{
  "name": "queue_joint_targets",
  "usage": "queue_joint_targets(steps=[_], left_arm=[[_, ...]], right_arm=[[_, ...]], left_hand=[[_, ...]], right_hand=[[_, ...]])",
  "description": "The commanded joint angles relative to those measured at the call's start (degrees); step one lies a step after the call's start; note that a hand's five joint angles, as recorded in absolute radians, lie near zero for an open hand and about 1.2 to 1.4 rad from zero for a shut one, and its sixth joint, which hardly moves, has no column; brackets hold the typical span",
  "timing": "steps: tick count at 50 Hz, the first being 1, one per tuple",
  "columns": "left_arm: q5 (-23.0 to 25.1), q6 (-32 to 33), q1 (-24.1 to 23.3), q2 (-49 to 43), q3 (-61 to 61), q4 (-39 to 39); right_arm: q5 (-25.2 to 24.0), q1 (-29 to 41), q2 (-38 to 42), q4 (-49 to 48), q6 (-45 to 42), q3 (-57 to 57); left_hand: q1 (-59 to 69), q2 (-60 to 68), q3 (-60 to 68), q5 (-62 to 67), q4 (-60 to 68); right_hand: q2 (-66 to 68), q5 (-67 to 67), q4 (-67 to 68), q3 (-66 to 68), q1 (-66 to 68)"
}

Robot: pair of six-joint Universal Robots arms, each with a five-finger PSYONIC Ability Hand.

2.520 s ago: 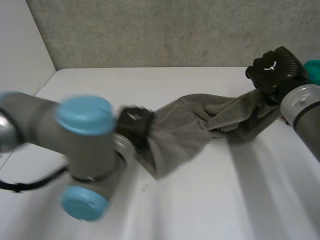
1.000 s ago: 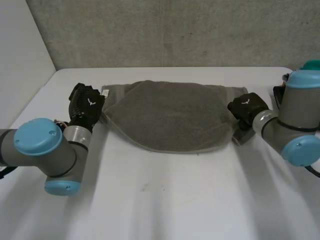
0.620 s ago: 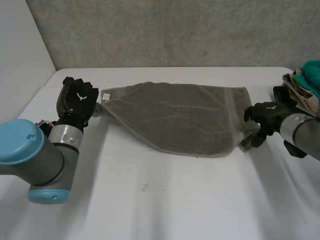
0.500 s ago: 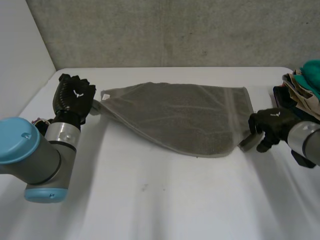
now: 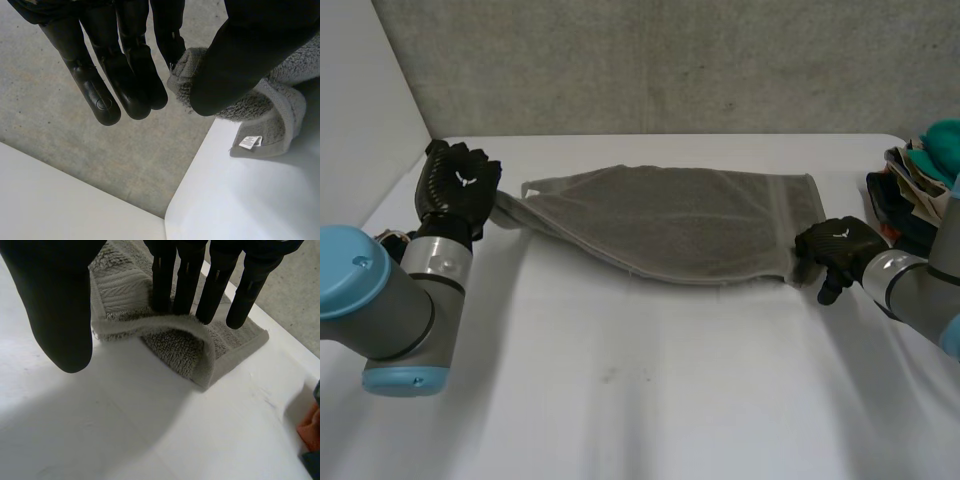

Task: Fold the laundry.

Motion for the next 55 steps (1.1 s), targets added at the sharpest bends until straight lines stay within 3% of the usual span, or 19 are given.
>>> queue_joint_targets(steps=[1, 12, 19, 21, 23, 30, 36, 38, 43, 47, 52, 55], left_arm=[[0.1, -0.1, 0.7, 0.0, 0.4, 0.0], [0.1, 0.0, 0.8, -0.2, 1.2, 0.0], [0.0, 0.0, 0.8, -0.3, 1.2, 0.0], [0.0, 0.0, 0.8, -0.3, 1.1, 0.0], [0.0, 0.1, 0.7, -0.3, 1.0, -0.2], [0.2, 0.2, 2.3, 4.2, -1.4, -5.1], [1.2, 0.6, 6.2, 14.2, -5.6, -16.5], [2.5, 0.7, 6.9, 17.3, -6.8, -20.7], [10.7, 1.2, 10.2, 27.6, -11.5, -35.9], [16.9, 3.0, 14.3, 32.7, -14.2, -43.4], [22.8, 4.9, 16.2, 33.2, -15.4, -43.1], [23.9, 4.9, 16.0, 27.8, -13.9, -39.9]], right_arm=[[-0.6, 0.7, 2.9, 0.1, 0.3, -3.6], [-0.9, 1.3, 6.7, -0.4, -0.1, -7.5], [-0.8, 1.6, 8.9, -2.9, 0.4, -9.5], [-0.9, 1.6, 8.8, -3.0, 0.7, -9.6], [-0.8, 1.7, 8.1, -2.9, 0.9, -9.6], [-0.2, 0.5, -0.8, 1.3, 2.5, -5.8], [-0.1, -4.6, -10.5, 17.2, 2.0, -2.9], [-0.3, -6.6, -11.9, 21.9, 1.2, -2.0], [-2.8, -11.1, -17.8, 38.0, -7.4, 3.5], [-6.7, -13.5, -21.0, 43.3, -13.4, 6.0], [-12.2, -16.2, -21.3, 40.9, -9.5, 5.4], [-13.4, -16.0, -19.2, 36.4, -4.2, 3.9]], left_hand=[[14.2, 11.3, 11.4, 13.9, 11.2], [14.2, 11.3, 11.4, 13.9, 11.2], [14.2, 11.3, 11.4, 13.9, 11.2], [14.2, 11.3, 11.4, 13.9, 11.2], [14.2, 11.3, 11.4, 13.9, 11.2], [14.2, 11.3, 11.4, 13.9, 11.2], [14.2, 11.3, 11.4, 13.9, 11.2], [14.2, 11.3, 11.4, 13.9, 11.2], [14.2, 11.3, 11.4, 13.9, 11.2], [14.2, 11.3, 11.4, 13.9, 11.2], [14.2, 11.3, 11.4, 13.9, 11.2], [14.2, 11.3, 11.4, 13.9, 11.2]], right_hand=[[1.2, 3.7, 2.1, 1.7, 0.6], [11.3, 13.7, 12.2, 11.8, 10.7], [33.5, 35.9, 34.4, 34.0, 32.9], [49.3, 51.7, 50.2, 49.8, 48.6], [49.6, 52.0, 50.5, 50.1, 49.0], [49.6, 52.0, 50.5, 50.1, 49.0], [49.6, 52.0, 50.5, 50.1, 49.0], [49.6, 52.0, 50.5, 50.1, 49.0], [49.6, 52.0, 50.5, 50.1, 49.0], [49.6, 52.0, 50.5, 50.1, 49.0], [49.6, 52.0, 50.5, 50.1, 49.0], [49.6, 52.0, 50.5, 50.1, 49.0]])
